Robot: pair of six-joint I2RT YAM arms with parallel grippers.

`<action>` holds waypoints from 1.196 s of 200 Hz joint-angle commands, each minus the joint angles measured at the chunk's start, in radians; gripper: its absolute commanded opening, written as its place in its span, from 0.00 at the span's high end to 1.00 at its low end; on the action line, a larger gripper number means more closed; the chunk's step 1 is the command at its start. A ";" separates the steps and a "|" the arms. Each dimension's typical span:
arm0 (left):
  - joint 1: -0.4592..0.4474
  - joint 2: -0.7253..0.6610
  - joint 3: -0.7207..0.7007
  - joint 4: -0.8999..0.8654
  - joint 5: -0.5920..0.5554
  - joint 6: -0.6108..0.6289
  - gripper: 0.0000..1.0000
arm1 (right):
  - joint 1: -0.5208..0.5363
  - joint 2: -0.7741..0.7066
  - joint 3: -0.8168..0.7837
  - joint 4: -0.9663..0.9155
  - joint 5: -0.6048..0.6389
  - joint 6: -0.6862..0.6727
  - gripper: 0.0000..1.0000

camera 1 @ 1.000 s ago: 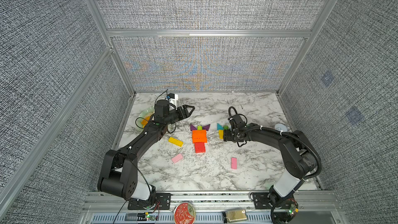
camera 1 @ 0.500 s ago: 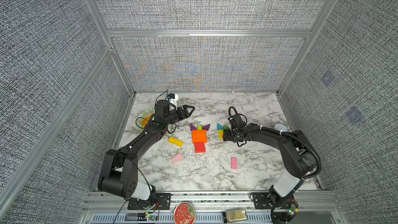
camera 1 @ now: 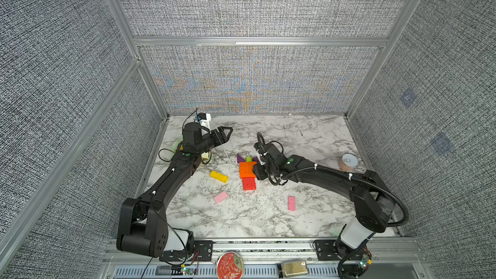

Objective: Assemble a carrot with building blocks
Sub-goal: Pick up the building block from the center of the board.

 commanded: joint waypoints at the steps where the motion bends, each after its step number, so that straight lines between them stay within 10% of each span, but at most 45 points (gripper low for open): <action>1: 0.037 -0.029 0.005 -0.028 -0.075 0.031 0.23 | 0.050 0.069 0.077 0.005 -0.014 -0.090 0.49; 176: 0.120 -0.041 0.004 -0.040 -0.131 0.075 0.23 | 0.133 0.575 0.544 0.003 -0.061 -0.286 0.25; 239: 0.127 -0.038 0.004 -0.024 -0.087 0.051 0.23 | 0.141 0.656 0.633 -0.086 -0.063 -0.309 0.54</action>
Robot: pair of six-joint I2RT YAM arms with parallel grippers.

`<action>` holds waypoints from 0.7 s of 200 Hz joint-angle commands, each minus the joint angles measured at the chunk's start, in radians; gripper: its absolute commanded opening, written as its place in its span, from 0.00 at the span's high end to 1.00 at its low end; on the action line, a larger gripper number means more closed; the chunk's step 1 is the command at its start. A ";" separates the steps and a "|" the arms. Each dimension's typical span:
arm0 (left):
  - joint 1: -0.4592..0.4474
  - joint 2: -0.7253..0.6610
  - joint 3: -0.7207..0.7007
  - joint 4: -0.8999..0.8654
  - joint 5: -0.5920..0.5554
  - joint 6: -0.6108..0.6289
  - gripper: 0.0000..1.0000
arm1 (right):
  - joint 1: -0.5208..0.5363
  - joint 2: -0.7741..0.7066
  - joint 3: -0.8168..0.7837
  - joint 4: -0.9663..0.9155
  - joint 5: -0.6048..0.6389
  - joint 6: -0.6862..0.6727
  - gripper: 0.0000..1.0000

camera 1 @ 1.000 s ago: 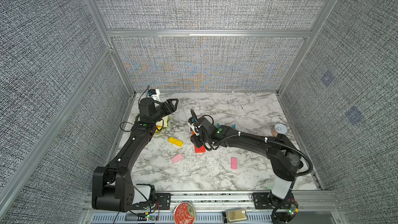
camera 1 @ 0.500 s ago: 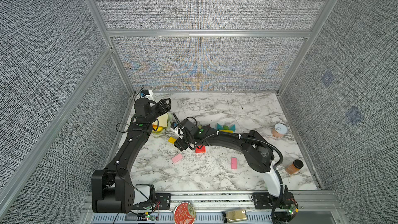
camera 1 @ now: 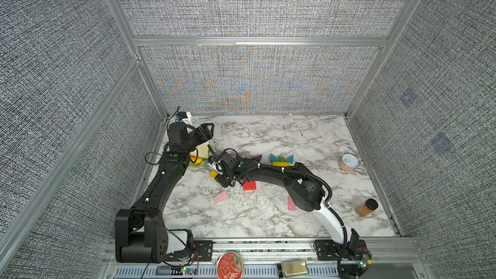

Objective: Assemble a carrot with building blocks
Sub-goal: Pick up the building block from the center of the board.

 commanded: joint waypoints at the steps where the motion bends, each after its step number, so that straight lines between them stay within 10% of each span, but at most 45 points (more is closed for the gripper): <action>1: 0.006 0.000 0.000 0.043 0.033 -0.015 0.23 | 0.009 0.001 0.012 -0.051 0.003 -0.021 0.54; 140: 0.023 -0.025 -0.008 0.064 0.066 -0.025 0.23 | 0.024 -0.255 -0.156 -0.054 0.049 0.055 0.77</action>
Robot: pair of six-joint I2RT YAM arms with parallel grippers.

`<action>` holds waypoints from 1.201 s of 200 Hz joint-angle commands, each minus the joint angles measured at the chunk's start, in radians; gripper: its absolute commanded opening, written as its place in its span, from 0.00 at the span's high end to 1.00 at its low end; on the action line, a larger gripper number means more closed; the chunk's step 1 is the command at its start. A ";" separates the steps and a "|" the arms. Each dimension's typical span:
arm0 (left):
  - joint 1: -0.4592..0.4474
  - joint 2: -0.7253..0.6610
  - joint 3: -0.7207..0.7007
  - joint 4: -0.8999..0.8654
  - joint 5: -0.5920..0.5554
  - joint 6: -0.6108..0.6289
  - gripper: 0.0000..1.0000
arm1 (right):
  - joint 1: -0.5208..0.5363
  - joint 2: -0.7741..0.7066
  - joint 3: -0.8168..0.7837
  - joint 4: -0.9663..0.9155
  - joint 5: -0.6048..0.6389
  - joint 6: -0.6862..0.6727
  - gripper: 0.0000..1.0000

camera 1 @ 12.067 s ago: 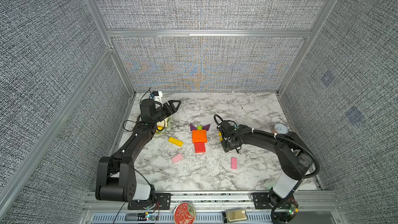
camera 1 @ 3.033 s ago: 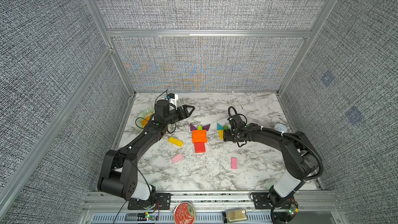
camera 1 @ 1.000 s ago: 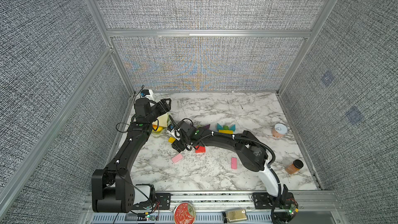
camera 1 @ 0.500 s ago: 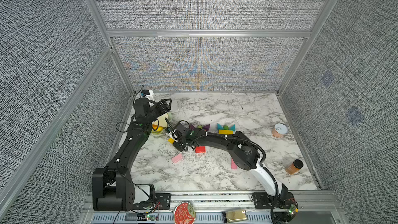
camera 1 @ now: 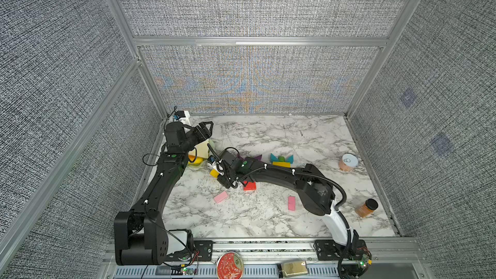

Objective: Assemble a carrot with building blocks
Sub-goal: Pick up the building block from the center of the board, then place the building block at the center of the board.

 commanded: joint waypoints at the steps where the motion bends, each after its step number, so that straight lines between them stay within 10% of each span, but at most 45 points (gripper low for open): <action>1: 0.002 -0.009 -0.003 0.033 0.017 0.001 0.23 | -0.003 -0.075 -0.063 0.003 0.029 0.033 0.77; 91: 0.002 0.022 -0.021 0.092 0.097 -0.068 0.23 | -0.197 -0.647 -0.767 -0.022 0.183 0.186 0.80; 187: -0.053 0.072 -0.041 0.143 0.144 -0.109 0.23 | -0.284 -0.542 -0.885 0.029 0.146 0.186 0.81; 240: -0.134 0.095 -0.043 0.170 0.182 -0.139 0.23 | -0.295 -0.548 -0.848 -0.028 0.170 0.238 0.47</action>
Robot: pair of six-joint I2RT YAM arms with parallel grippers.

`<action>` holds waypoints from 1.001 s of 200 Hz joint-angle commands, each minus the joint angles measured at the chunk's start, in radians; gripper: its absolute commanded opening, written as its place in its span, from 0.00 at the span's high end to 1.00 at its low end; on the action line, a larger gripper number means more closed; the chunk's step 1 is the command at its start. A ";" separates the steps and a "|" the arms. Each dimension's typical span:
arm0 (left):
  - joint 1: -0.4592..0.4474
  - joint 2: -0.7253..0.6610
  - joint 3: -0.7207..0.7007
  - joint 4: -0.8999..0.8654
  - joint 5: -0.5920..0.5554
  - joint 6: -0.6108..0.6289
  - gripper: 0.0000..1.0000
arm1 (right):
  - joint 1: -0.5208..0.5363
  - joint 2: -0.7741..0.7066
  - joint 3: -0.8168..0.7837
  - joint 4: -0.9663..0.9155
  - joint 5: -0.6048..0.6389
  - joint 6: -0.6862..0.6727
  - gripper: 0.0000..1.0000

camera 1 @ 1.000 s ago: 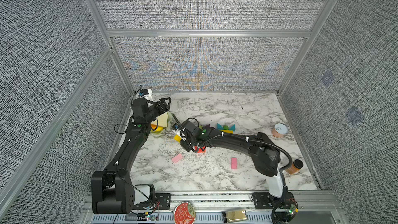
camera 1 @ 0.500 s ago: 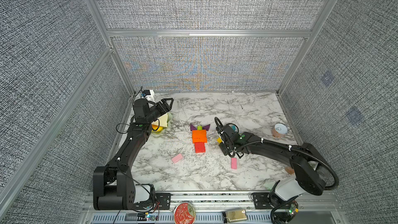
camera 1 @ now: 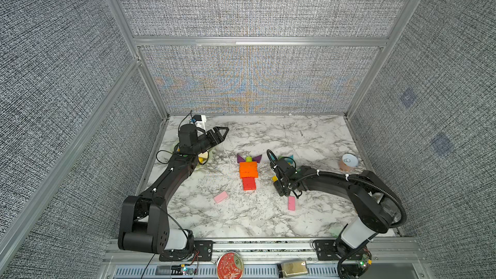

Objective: Assemble a carrot with building blocks
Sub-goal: Place the building block at the center of the board, then assemble the building block at the center of the board.

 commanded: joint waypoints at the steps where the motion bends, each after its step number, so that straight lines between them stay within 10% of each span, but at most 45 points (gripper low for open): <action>1: -0.013 -0.001 -0.004 0.060 0.026 -0.019 0.23 | -0.001 -0.009 0.008 -0.046 0.021 0.052 0.47; 200: -0.092 -0.025 -0.003 0.078 0.054 -0.028 0.23 | -0.085 -0.007 0.071 -0.173 0.160 0.224 0.40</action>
